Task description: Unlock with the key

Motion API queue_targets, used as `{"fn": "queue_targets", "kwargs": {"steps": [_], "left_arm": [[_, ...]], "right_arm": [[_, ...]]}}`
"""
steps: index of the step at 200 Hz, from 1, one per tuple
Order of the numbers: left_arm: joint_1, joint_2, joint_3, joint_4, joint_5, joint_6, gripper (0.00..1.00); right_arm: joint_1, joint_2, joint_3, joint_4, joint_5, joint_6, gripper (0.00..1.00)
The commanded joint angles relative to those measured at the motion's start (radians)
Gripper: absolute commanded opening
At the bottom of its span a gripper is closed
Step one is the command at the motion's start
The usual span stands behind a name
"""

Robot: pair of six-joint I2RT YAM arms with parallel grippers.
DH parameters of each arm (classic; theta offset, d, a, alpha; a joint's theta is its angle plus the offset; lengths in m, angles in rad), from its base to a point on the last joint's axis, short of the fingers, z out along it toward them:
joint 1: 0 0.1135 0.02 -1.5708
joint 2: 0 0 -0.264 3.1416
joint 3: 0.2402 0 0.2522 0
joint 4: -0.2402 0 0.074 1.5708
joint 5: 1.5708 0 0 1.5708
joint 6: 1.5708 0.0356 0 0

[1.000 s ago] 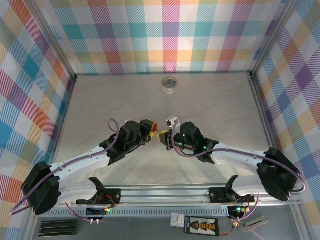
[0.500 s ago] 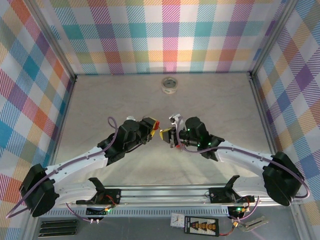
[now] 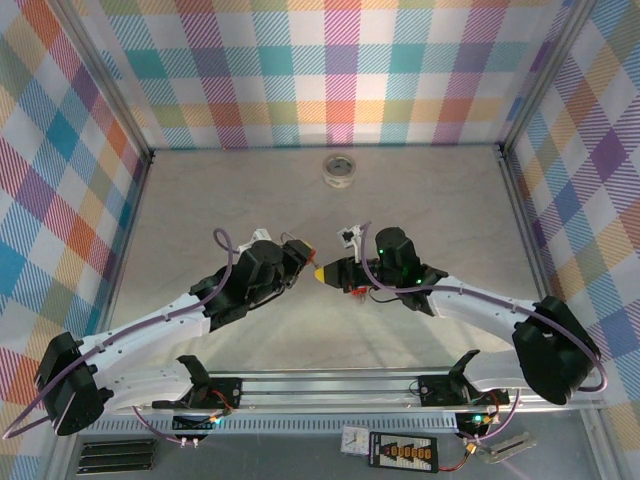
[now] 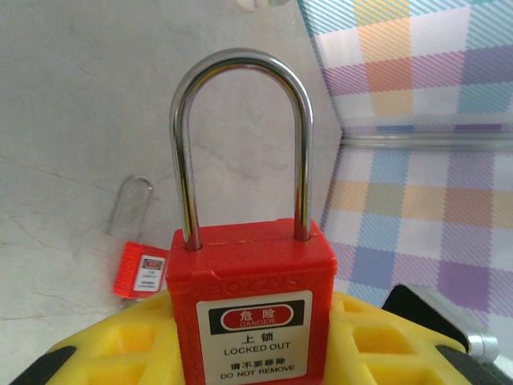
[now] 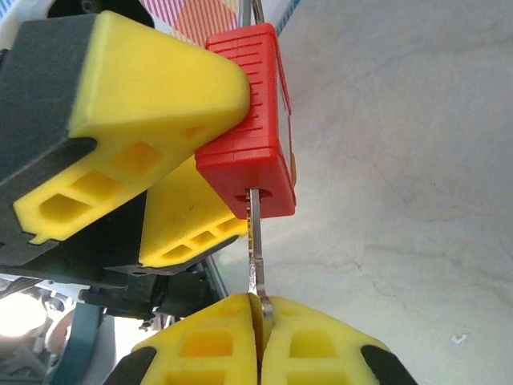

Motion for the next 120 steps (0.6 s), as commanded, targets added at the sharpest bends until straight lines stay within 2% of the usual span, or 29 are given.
{"fn": "queue_targets", "kwargs": {"steps": [1, 67, 95, 120], "left_arm": [[-0.033, -0.002, 0.035, -0.084, 0.021, 0.084, 0.00], [-0.039, -0.001, 0.043, -0.065, 0.030, 0.145, 0.00], [-0.042, -0.009, 0.008, 0.019, 0.046, 0.123, 0.00], [-0.042, -0.013, 0.007, 0.049, 0.077, 0.094, 0.00]], "right_arm": [[-0.022, 0.009, 0.034, 0.111, 0.013, 0.059, 0.00], [-0.060, 0.085, 0.001, 0.314, -0.032, 0.237, 0.00], [-0.062, 0.101, -0.001, 0.369, -0.026, 0.287, 0.00], [-0.060, 0.070, 0.026, 0.232, -0.003, 0.197, 0.00]]}}
